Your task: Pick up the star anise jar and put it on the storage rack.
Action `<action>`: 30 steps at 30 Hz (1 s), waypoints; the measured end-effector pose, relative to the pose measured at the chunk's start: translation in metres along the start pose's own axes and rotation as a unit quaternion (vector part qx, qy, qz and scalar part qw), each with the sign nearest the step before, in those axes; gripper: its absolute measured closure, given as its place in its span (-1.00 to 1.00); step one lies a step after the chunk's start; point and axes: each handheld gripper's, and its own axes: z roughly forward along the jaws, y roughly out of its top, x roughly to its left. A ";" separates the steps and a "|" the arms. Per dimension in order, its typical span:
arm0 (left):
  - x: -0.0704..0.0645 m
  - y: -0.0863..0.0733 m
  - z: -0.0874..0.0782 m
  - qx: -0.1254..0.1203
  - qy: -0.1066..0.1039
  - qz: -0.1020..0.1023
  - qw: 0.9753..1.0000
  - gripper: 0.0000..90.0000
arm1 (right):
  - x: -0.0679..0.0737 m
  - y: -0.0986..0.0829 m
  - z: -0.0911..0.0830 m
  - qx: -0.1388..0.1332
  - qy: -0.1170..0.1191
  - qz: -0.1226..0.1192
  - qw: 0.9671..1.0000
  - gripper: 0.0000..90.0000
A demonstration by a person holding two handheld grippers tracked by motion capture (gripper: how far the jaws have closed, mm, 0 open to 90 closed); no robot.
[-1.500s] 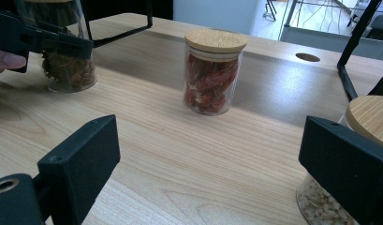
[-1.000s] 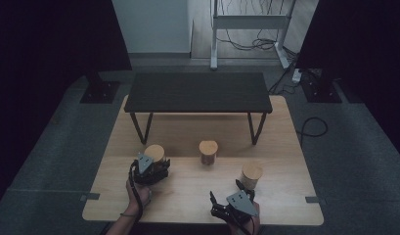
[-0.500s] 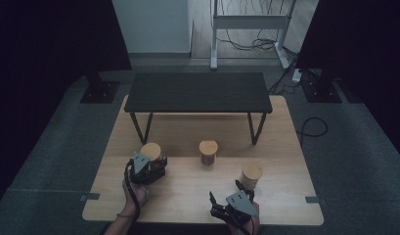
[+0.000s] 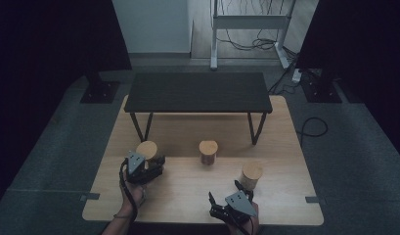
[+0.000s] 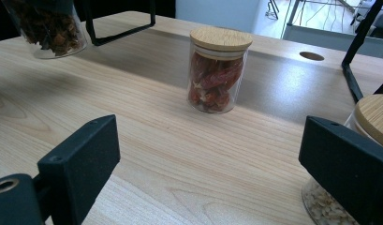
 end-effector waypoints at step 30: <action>-0.001 0.030 -0.019 -0.028 -0.011 0.020 0.999 -0.42 | 0.001 0.000 -0.001 0.000 0.002 -0.001 1.000 -0.89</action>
